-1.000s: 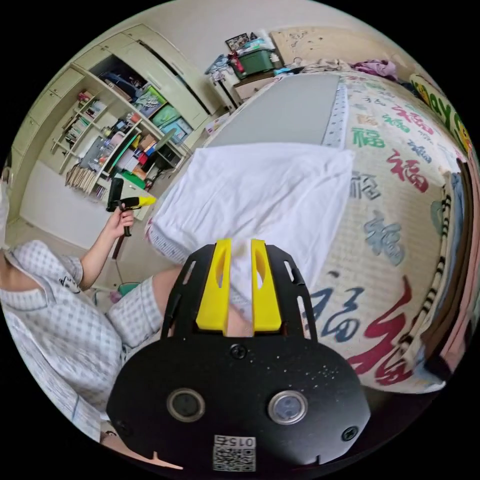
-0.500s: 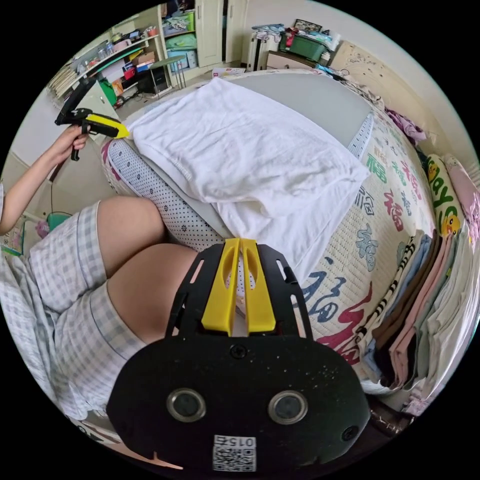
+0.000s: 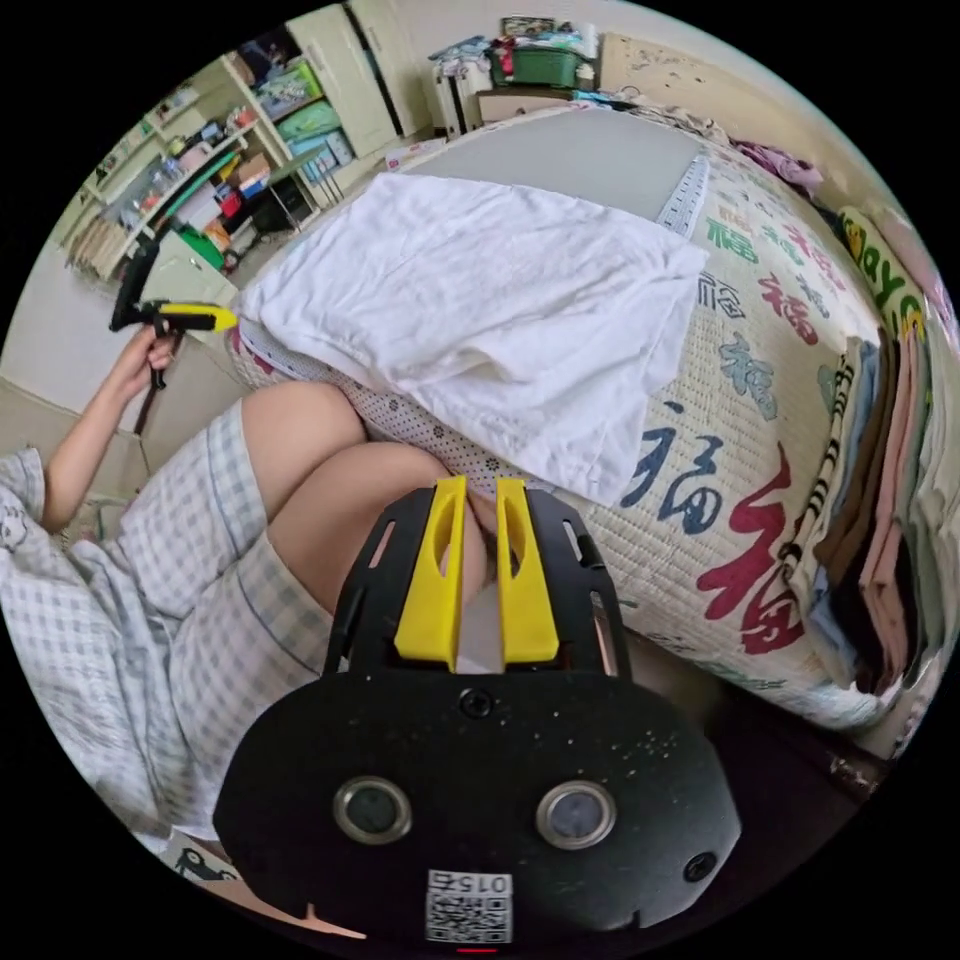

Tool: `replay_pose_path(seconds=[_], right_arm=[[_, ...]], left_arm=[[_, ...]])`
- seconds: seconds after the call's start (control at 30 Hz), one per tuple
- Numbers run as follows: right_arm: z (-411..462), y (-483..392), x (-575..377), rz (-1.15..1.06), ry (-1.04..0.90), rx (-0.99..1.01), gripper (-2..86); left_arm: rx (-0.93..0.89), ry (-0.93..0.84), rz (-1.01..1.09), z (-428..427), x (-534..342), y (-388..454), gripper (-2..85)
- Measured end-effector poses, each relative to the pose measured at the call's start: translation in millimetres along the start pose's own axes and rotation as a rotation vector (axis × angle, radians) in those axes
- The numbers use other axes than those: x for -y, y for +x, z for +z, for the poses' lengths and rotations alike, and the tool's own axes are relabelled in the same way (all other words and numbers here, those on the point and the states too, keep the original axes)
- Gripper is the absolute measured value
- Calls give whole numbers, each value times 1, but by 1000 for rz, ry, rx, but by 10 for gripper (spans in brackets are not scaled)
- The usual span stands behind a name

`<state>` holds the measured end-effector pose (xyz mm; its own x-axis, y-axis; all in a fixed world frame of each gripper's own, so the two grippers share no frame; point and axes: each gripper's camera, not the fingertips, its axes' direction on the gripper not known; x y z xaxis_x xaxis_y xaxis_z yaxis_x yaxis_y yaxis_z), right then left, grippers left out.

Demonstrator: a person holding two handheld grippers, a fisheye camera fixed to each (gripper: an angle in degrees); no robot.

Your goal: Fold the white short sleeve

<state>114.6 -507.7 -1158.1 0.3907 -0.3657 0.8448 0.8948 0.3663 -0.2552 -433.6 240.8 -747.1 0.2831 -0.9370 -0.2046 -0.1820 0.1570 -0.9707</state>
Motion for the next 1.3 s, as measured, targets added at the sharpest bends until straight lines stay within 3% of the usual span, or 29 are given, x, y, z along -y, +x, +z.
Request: replay_pose_path(seconds=[0.13,0.37,0.47,0.63,0.77,0.9,1.0,1.07,1.3], right_arm=[[-25,16,-28,91,169,165,72],[0,46,-34,267,156,358,82],[-6,58,-60,333,200,346,49],[-15,74,-123,341,175,268,55],[-41,95,-208,477,308,132,66],[-43,127,-262,613,386,133,82],[-38,147,-277,630,424,226,89],[-32,154,-274,606,407,226,89],[-27,165,-300,622,398,305,18]], left_arm=[[-64,117,-44,-16,-3,10,55],[-176,110,-156,29,37,7,73],[-183,111,-184,37,44,7,12],[-108,19,-195,34,46,13,3],[-27,118,-106,0,62,41,26],[-21,259,190,-4,123,102,114],[-185,361,328,20,174,143,118],[-268,323,358,45,211,161,104],[-83,79,383,157,348,233,123]])
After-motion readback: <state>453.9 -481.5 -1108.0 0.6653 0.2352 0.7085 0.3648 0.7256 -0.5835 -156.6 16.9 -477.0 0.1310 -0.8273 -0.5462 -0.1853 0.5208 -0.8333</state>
